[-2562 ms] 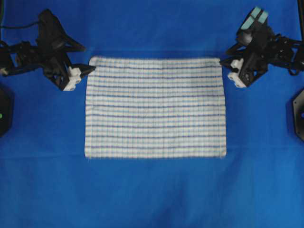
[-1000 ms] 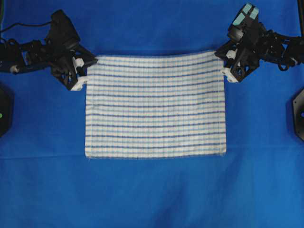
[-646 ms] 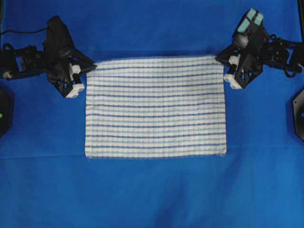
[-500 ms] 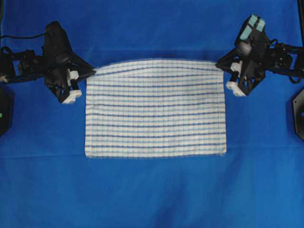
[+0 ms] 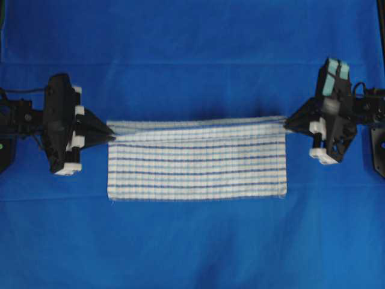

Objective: Fold the blue towel.
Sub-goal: 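Pull the far edge toward the near edge, folding the towel in half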

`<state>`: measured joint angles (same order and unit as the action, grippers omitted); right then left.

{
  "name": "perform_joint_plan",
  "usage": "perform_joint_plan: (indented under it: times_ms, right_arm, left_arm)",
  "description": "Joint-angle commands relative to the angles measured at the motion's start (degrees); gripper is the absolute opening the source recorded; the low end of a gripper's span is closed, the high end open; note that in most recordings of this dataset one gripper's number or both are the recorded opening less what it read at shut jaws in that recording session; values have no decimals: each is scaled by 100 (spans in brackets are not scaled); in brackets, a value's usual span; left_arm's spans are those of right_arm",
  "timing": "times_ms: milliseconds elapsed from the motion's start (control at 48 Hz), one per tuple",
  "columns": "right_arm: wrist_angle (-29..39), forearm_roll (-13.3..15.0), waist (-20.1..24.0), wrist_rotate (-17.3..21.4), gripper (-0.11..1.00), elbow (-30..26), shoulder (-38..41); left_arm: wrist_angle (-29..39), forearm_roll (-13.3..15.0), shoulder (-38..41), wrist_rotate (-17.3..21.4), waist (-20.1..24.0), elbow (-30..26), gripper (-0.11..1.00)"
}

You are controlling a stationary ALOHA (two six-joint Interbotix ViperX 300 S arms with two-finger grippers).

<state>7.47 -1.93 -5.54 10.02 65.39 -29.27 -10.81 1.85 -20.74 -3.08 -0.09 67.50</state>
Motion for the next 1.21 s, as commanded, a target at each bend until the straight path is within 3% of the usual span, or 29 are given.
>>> perform_joint_plan:
  times_ms: [0,229,437,1083,1146,1187]
  right_arm:
    - [0,-18,229,79,7,-26,-79]
    - [-62,-26,835,422,7,-26,-26]
    - [-202,-18,1090,589,7,-97,211]
    - [-422,-18,1134,729,7,-237,1055]
    - [-422,-26,1160,756,8,-246,1046]
    - [-431,-18,1178,765,10,-246,1055]
  left_arm:
    - [-44,-9,-26,-9,-255,-70,3]
    - [-53,0,88,-334,-756,-141,3]
    - [-53,0,149,-633,-967,-176,3]
    - [-9,9,756,-668,-993,-369,4]
    - [9,9,747,-703,-993,-369,7]
    - [35,9,738,-738,-993,-369,16]
